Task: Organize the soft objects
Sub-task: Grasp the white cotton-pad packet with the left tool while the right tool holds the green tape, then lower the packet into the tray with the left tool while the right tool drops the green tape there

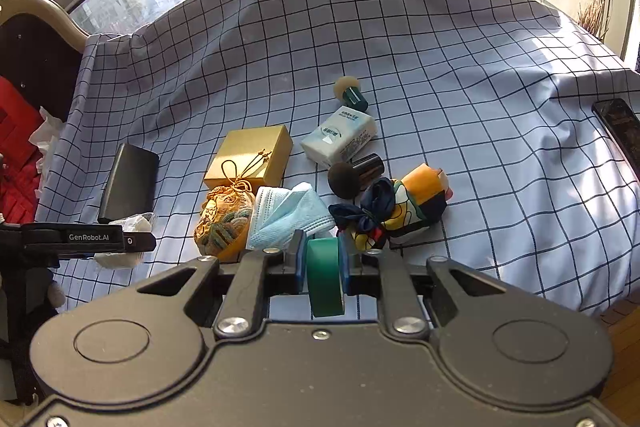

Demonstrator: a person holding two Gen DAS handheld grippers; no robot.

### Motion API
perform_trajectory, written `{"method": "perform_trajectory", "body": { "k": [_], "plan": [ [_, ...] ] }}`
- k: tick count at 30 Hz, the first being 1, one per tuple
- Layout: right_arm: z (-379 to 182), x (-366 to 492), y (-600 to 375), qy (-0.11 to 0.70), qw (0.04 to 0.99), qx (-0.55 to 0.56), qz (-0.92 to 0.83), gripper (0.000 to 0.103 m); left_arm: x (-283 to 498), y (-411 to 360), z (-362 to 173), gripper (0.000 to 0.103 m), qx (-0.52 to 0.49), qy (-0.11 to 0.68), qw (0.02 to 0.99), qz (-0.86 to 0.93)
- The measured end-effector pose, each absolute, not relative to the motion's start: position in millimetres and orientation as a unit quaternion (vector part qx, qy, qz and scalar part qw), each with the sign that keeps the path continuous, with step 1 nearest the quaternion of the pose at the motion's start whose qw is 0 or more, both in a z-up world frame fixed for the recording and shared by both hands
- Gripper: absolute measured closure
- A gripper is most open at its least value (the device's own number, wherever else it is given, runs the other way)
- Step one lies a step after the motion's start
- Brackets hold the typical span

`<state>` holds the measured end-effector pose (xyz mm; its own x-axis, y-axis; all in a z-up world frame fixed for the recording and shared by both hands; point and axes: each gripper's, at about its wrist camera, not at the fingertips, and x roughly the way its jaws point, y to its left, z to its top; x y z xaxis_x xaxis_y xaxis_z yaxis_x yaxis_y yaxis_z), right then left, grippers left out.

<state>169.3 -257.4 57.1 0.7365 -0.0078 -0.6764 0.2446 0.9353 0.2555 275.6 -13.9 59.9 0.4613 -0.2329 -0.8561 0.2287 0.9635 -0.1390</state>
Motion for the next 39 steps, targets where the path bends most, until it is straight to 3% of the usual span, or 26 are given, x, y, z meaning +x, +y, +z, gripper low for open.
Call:
{"method": "perform_trajectory", "body": {
  "k": [11, 23, 26, 32, 39],
  "plan": [
    [49, 111, -217, 0.342, 0.922, 0.169, -0.068, 0.087, 161, 18, 57, 0.047, -0.020, 0.506, 0.848, -0.155],
    [36, 48, -189, 0.352, 0.917, 0.167, -0.090, 0.087, 79, 4, 50, 0.045, 0.041, 0.510, 0.839, -0.183],
    [33, 40, -187, 0.358, 0.915, 0.158, -0.096, 0.086, 71, -2, 48, 0.043, 0.047, 0.510, 0.837, -0.191],
    [38, 36, -181, 0.358, 0.920, 0.117, -0.107, 0.076, 67, -4, 45, 0.029, 0.053, 0.510, 0.838, -0.189],
    [34, 39, -183, 0.365, 0.916, 0.127, -0.106, 0.075, 68, -1, 43, 0.023, 0.046, 0.516, 0.835, -0.185]
  ]
}}
